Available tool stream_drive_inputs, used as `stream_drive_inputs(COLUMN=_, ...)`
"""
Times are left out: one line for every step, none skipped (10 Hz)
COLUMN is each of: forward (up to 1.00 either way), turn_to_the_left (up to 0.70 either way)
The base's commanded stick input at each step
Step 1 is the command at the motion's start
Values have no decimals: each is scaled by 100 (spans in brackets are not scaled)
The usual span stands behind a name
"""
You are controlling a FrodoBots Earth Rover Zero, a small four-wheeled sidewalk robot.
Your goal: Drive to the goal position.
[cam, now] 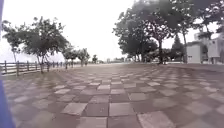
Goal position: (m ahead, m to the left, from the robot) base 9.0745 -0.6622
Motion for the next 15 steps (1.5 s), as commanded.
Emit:
stream_drive_inputs(forward=100, turn_to_the_left=0)
stream_drive_inputs(forward=100, turn_to_the_left=0)
stream_drive_inputs(forward=100, turn_to_the_left=0)
stream_drive_inputs(forward=100, turn_to_the_left=0)
stream_drive_inputs(forward=100, turn_to_the_left=0)
stream_drive_inputs(forward=100, turn_to_the_left=0)
stream_drive_inputs(forward=100, turn_to_the_left=0)
stream_drive_inputs(forward=100, turn_to_the_left=0)
stream_drive_inputs(forward=100, turn_to_the_left=0)
stream_drive_inputs(forward=100, turn_to_the_left=0)
stream_drive_inputs(forward=100, turn_to_the_left=0)
stream_drive_inputs(forward=100, turn_to_the_left=0)
stream_drive_inputs(forward=100, turn_to_the_left=0)
stream_drive_inputs(forward=100, turn_to_the_left=0)
stream_drive_inputs(forward=100, turn_to_the_left=0)
